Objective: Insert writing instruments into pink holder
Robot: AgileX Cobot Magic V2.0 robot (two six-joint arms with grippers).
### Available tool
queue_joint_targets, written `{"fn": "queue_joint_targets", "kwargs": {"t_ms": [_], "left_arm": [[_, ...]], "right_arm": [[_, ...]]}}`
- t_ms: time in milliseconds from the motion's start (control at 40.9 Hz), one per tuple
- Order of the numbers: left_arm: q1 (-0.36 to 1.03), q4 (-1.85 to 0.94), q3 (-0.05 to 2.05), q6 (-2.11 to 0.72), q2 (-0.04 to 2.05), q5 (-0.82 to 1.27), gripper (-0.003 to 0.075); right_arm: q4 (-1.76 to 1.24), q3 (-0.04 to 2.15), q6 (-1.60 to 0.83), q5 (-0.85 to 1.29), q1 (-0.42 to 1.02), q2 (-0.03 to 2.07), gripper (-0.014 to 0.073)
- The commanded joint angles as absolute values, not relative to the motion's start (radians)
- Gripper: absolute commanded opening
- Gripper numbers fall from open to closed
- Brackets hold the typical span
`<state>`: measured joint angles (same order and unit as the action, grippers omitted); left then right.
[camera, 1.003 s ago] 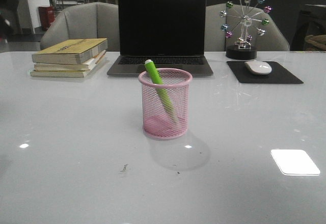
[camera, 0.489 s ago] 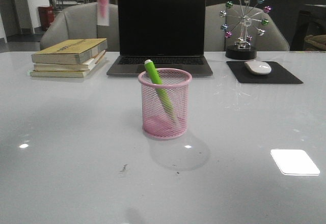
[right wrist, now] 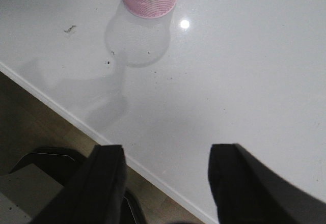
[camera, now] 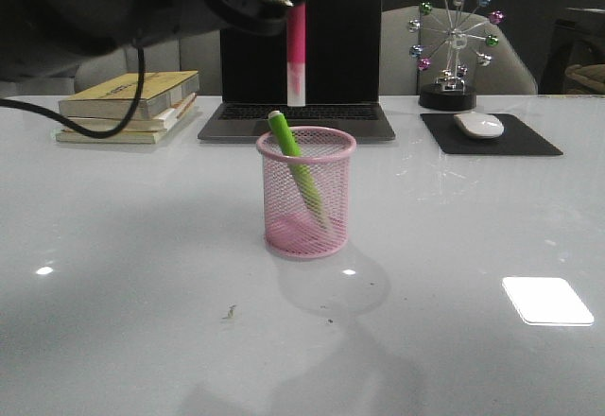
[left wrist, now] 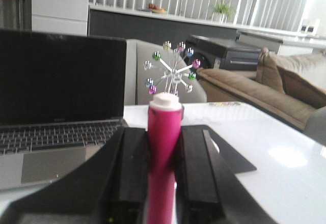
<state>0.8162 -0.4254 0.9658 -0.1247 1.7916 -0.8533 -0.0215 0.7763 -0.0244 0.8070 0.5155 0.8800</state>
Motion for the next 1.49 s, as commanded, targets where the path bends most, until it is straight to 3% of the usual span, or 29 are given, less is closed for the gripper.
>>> {"fn": "queue_joint_targets", "kwargs": {"t_ms": [0, 147, 220, 440, 514, 832, 1272, 1467], "left_arm": [[0.829, -0.406, 1.013, -0.107, 1.789, -0.94, 0.0092], [0.839, -0.407, 1.015, -0.103, 1.823, -0.927, 0.0092], [0.839, -0.397, 1.015, -0.103, 1.833, -0.897, 0.013], [0.839, -0.384, 1.015, -0.103, 1.835, -0.881, 0.0442], [0.839, -0.374, 1.016, -0.103, 1.827, -0.843, 0.0489], [0.82, -0.359, 1.033, -0.338, 1.586, -0.346, 0.0489], [0.717, -0.132, 1.033, -0.34, 1.09, 0.519, 0.0489], [0.671, -0.118, 0.979, -0.329, 0.912, 0.722, 0.0489]], "right_arm": [[-0.014, 0.802, -0.024, 0.757, 0.508, 0.866, 0.0475], [-0.014, 0.802, -0.024, 0.757, 0.508, 0.866, 0.0475], [-0.014, 0.802, -0.024, 0.757, 0.508, 0.866, 0.0475], [-0.014, 0.802, -0.024, 0.757, 0.508, 0.866, 0.0475], [-0.014, 0.802, -0.024, 0.757, 0.508, 0.866, 0.0475], [-0.014, 0.802, -0.024, 0.757, 0.508, 0.866, 0.0475], [-0.015, 0.802, -0.024, 0.745, 0.508, 0.866, 0.0475], [-0.015, 0.8, -0.024, 0.72, 0.508, 0.866, 0.0475]]}}
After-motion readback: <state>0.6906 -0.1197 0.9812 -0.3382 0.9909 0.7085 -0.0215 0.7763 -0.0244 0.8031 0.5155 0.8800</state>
